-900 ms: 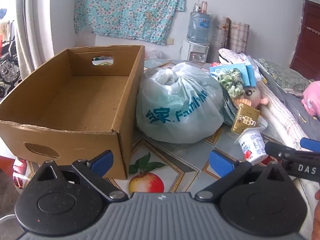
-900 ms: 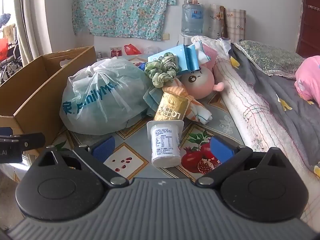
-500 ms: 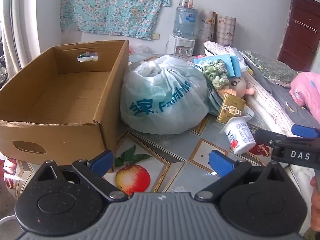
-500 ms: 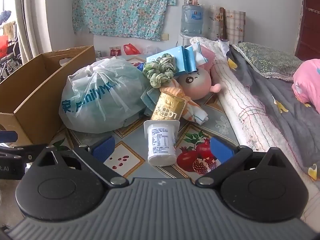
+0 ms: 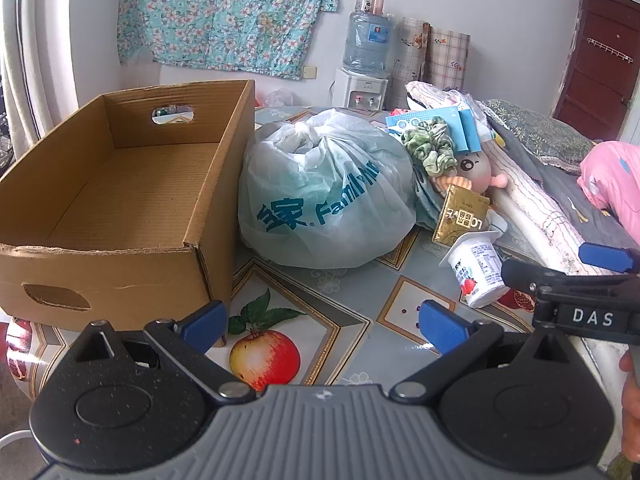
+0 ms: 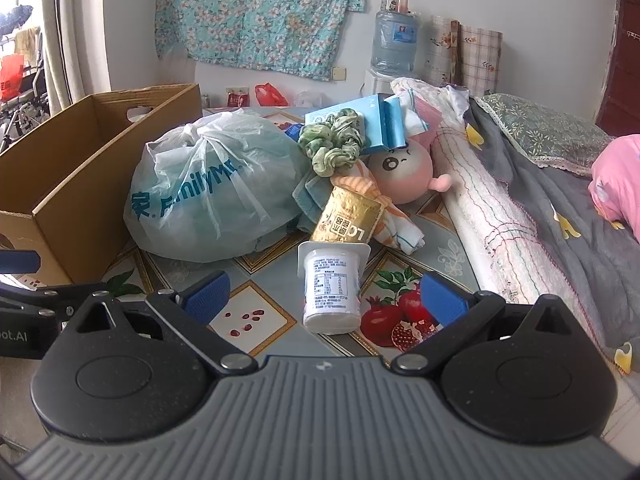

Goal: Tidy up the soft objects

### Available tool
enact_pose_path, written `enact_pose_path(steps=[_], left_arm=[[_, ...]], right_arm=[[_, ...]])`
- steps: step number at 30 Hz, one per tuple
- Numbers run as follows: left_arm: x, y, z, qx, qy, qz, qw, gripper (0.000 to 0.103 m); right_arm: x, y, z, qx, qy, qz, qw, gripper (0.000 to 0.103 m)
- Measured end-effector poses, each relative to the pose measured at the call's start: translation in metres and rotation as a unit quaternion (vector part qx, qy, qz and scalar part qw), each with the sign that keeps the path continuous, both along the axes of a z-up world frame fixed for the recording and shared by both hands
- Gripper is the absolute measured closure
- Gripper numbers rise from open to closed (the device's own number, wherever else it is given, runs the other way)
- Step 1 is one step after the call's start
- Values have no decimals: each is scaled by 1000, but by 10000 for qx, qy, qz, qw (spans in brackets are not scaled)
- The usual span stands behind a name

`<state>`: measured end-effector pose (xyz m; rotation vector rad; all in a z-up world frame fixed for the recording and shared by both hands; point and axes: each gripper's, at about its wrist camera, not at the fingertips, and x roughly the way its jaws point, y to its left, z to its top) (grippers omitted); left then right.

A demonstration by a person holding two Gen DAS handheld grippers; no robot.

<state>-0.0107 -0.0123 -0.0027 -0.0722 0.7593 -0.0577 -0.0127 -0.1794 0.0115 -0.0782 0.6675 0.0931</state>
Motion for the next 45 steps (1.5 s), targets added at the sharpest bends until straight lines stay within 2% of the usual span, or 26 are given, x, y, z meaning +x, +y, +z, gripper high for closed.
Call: enact_pose_path(steps=[45], left_arm=[[3,6,0,-12,-2,42,10000,0]], right_arm=[[3,3,-2,35,68,2,10000,1]])
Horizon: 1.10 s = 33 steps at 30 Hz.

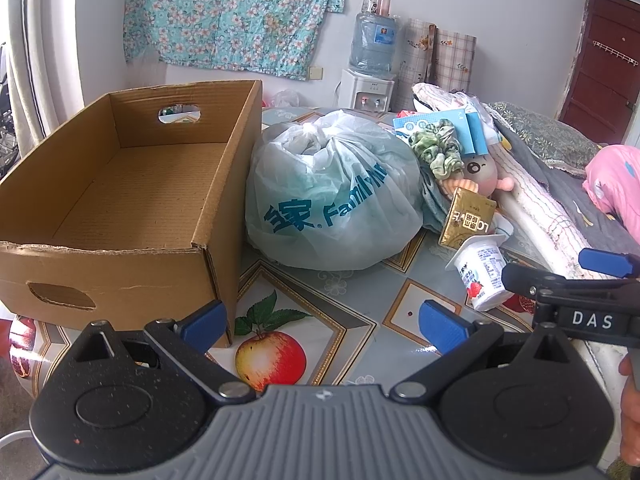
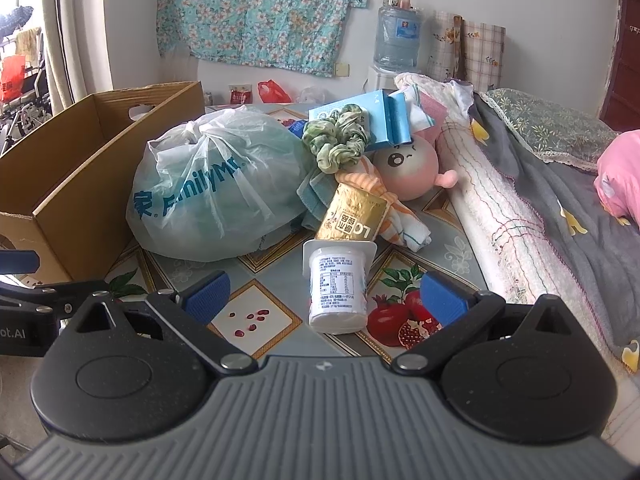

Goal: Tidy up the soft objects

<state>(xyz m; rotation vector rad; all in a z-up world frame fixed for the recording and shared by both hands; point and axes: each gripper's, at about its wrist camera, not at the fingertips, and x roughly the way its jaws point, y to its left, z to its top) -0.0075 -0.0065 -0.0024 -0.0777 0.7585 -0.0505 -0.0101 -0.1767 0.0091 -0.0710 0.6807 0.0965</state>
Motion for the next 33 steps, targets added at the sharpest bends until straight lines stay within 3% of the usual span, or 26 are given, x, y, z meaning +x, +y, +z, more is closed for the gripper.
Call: enact_pose_path(steps=[25,33], left_arm=[[0,4,-4,20,13,24,10000,0],[-3,-6,-9,231,-75,-56,9997,0]], right_arm=[[2,0,-3,8,38,-2,10000,1],[-2,-22,-9,84,-107,-258,9996,1]])
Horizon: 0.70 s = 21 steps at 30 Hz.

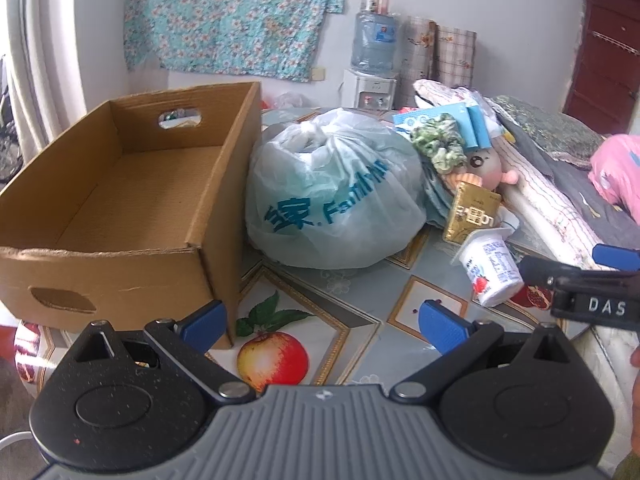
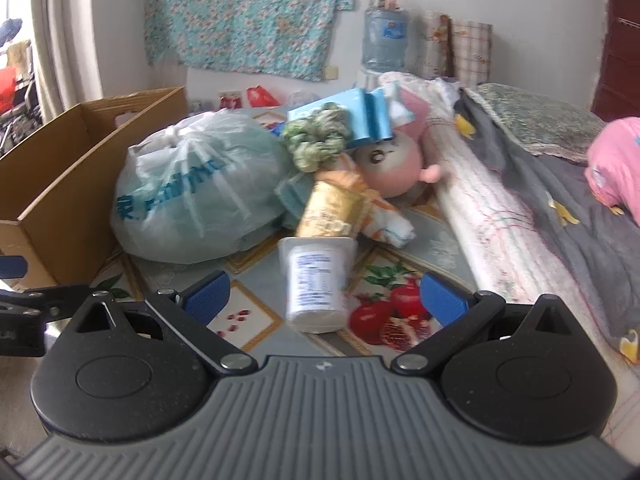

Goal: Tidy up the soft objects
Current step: 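Reach the right gripper into the pile and grasp the blue bandage box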

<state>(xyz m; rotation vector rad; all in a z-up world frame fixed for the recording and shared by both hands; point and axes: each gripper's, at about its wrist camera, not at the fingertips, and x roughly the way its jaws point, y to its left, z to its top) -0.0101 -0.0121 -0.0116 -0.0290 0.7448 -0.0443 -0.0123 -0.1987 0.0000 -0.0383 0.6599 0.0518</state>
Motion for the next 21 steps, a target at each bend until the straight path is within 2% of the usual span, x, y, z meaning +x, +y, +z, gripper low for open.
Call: enact_pose_path(steps=[6,12,17,21], left_arm=[[-3,-28,2,163,-31,-564,9983,0],[7,-56,11,258,-99,-1110,9934,0],[24,-61,41,224,-334,-1298,9907,0],[36,-58,70,345,-744,-1223,9891,0]], right_arm=[[-8,-36,-14,174,-164,-448,9987,1],[-13,-73,-19,434,-487,-672,9956,1],[-3,-100,-9,1045,-747,-810,9884,1],[14,-111,-2,1491,-941,-756,9814,1]])
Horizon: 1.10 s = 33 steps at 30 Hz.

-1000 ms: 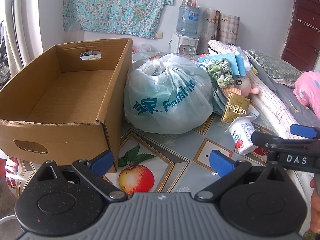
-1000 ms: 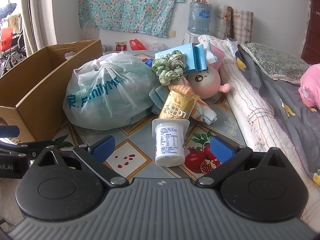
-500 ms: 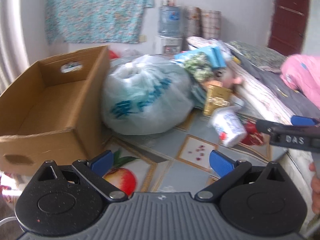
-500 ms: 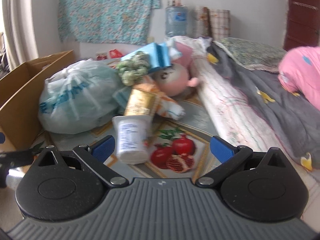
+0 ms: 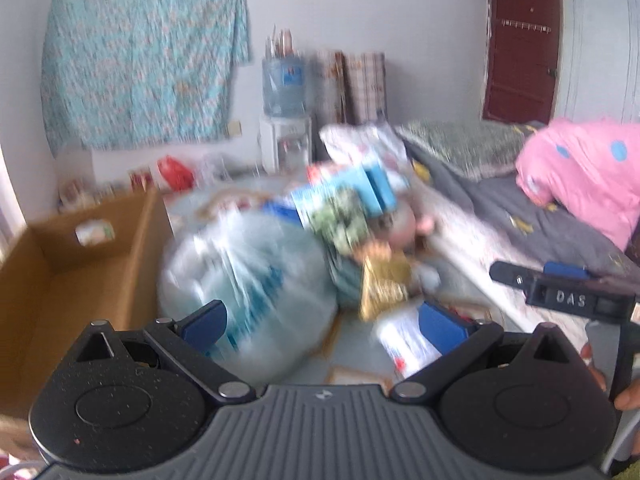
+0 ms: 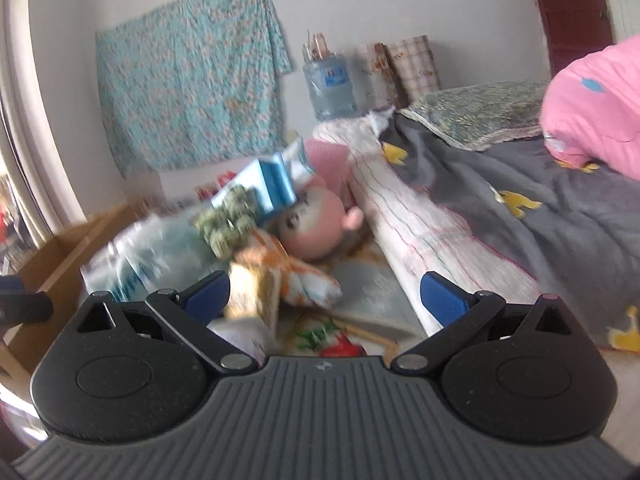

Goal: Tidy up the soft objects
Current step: 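Reach the right gripper into the pile and grasp the blue bandage box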

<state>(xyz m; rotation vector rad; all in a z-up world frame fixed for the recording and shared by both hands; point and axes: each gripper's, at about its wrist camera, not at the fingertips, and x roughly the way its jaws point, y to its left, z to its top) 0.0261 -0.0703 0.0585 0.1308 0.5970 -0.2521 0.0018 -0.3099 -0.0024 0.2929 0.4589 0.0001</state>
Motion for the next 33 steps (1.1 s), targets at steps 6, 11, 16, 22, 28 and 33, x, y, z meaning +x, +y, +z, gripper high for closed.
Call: enact_pose_path(steps=[6,11,16,22,28,33], left_arm=[[27,-12,1,-177,-222,152,9995,0],[55,-26,-23,-402,-117,206,9989,3],[82,-32,-31,-434,-245,302,9983,11],[113,-41,-37,-738,-271,192,9967,28],[132,-52,-57,-912,81,-70,9958,47],[135,-57,-71,-706,207,-192,9971,55]], right_arm=[[34,-5,3,397,-171,203,9989,1],[61,-9,12,462,-281,247,9982,1],[92,-15,27,659,-433,285,9965,1],[142,-14,43,1017,-283,600,9926,14],[204,11,70,625,115,1306,9894,35],[276,52,89,-651,818,2298,9676,32]])
